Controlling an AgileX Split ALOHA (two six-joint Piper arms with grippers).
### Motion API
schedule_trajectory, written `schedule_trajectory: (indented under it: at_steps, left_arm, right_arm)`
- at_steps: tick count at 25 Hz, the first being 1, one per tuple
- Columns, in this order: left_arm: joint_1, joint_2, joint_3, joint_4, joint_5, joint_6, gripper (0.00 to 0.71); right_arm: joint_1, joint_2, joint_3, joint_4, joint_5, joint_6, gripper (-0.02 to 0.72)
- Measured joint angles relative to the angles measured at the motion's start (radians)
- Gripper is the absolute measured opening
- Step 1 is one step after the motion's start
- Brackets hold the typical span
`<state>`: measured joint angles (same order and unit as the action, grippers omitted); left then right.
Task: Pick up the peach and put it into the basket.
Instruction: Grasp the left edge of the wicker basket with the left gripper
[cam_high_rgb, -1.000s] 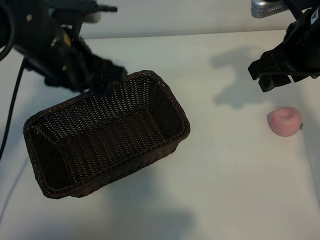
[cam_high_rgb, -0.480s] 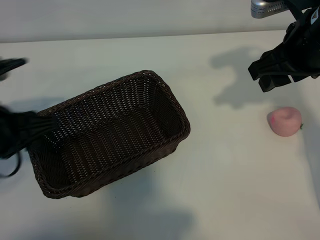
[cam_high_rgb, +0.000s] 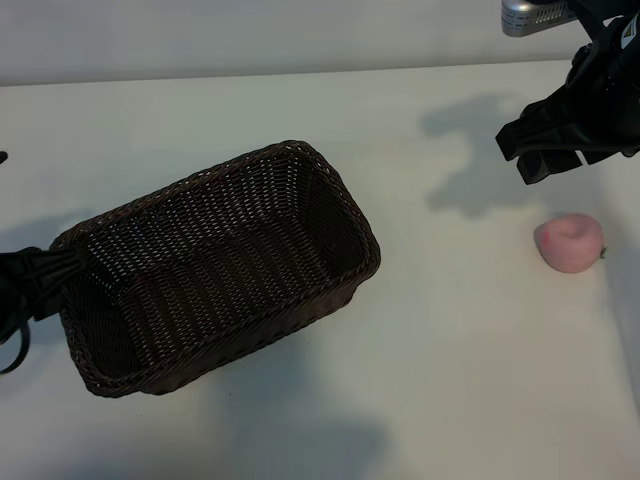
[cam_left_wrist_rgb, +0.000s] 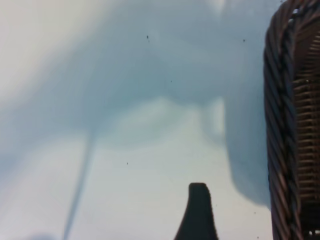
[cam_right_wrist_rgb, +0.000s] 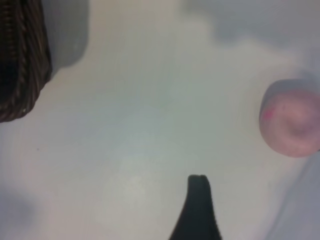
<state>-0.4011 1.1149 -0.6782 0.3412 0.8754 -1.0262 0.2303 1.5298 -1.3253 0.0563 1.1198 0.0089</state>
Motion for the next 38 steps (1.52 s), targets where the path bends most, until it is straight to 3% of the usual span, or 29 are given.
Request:
schedule_trajectory:
  at_steps: [4,13,26,32,38]
  left_arm:
    - [0.030,0.064,0.000,-0.020,-0.048,0.000,0.592]
    - [0.030,0.208,0.000,-0.076,-0.173,0.003,0.592]
    - [0.030,0.294,0.081,-0.109,-0.305,-0.003,0.592]
    - [0.091,0.296,0.147,-0.115,-0.400,-0.011,0.592]
    - [0.099,0.296,0.149,-0.121,-0.417,0.017,0.569]
  right_arm:
    - [0.000,0.000,0.000,0.007,0.000,-0.009,0.558]
    - [0.000,0.000,0.000,0.018,0.000,-0.019,0.558]
    - [0.000,0.000,0.000,0.018,0.002,-0.021,0.558]
    - [0.000,0.000,0.000,0.018,0.002,-0.021,0.558]
    - [0.000,0.000,0.000,0.018,0.002,-0.021,0.558]
